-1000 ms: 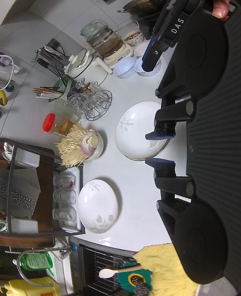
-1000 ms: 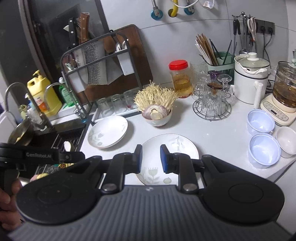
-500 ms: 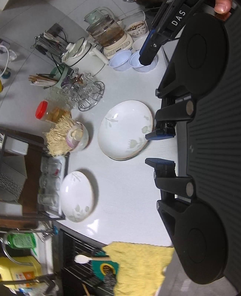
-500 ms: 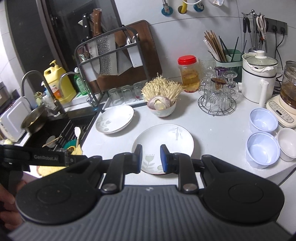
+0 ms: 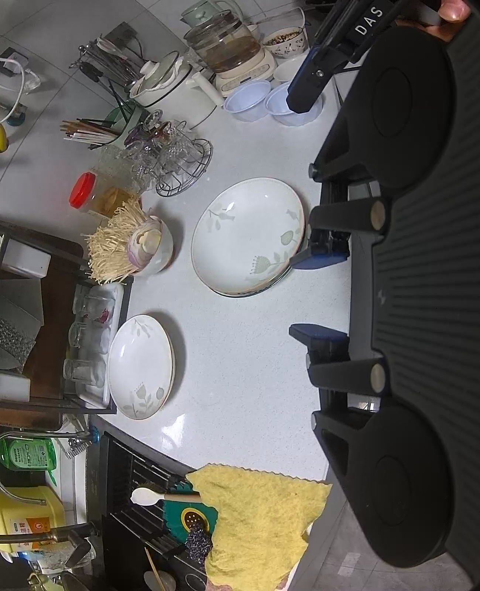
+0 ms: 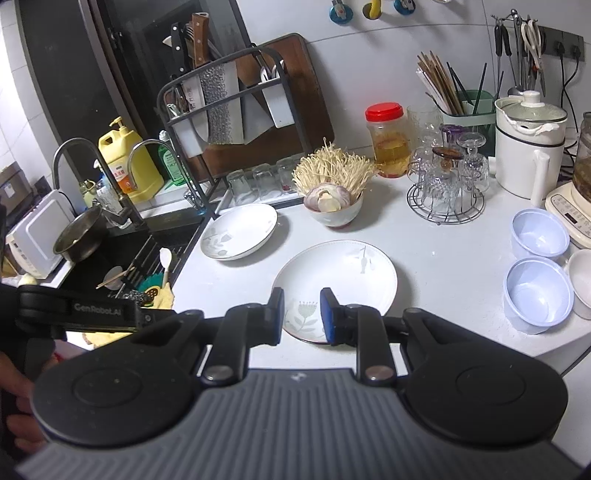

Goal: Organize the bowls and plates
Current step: 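Move both grippers to the small white plate beside the dish rack, then close both grippers on the rim of the small white plate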

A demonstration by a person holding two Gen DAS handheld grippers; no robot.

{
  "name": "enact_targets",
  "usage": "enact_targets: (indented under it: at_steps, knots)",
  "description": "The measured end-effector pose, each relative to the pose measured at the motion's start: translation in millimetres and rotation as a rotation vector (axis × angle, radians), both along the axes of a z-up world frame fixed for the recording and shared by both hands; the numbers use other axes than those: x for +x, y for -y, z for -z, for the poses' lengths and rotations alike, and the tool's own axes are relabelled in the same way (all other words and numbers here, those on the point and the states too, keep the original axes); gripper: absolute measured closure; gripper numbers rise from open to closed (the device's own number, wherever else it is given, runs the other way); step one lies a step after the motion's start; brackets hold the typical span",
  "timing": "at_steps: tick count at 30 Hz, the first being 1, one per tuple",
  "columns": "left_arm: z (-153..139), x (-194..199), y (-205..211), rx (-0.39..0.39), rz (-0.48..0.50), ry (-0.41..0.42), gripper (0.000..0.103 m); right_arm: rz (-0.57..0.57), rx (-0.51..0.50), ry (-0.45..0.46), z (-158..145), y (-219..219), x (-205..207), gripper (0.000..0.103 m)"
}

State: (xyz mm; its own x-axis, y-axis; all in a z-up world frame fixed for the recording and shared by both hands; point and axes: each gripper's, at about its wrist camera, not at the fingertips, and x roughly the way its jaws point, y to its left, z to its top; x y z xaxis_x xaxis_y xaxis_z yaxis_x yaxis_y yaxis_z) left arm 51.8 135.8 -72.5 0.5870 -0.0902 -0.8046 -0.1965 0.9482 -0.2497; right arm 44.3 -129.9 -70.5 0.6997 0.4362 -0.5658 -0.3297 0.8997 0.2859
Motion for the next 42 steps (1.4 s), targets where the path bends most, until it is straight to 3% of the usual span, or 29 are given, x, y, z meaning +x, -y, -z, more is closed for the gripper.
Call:
enact_targets:
  at_steps: [4,7,14,20,35,42]
  knots:
    - [1.9,8.9,-7.8,0.001,-0.004,0.0,0.051,0.007,0.019,-0.006,3.6,-2.1,7.2,0.044]
    - [4.6,20.2,-17.1,-0.006,-0.003,-0.001,0.041,0.016,0.029,-0.01,6.0,-5.6,15.6,0.024]
    - [13.1,58.4,-49.7,0.001,-0.014,-0.017,0.021,0.037,0.033,-0.06,12.6,-25.4,48.3,0.022]
    - [23.3,96.4,-82.4,-0.029,0.011,-0.032,0.01,0.074,0.025,-0.098,20.9,-48.8,76.6,0.022]
    - [61.8,186.5,-176.3,-0.066,-0.009,-0.043,0.009,0.129,0.074,-0.206,54.1,-112.1,158.7,0.018]
    - [91.4,224.5,-216.6,-0.08,-0.002,-0.039,0.01,0.096,0.106,-0.249,71.2,-147.1,201.5,0.019]
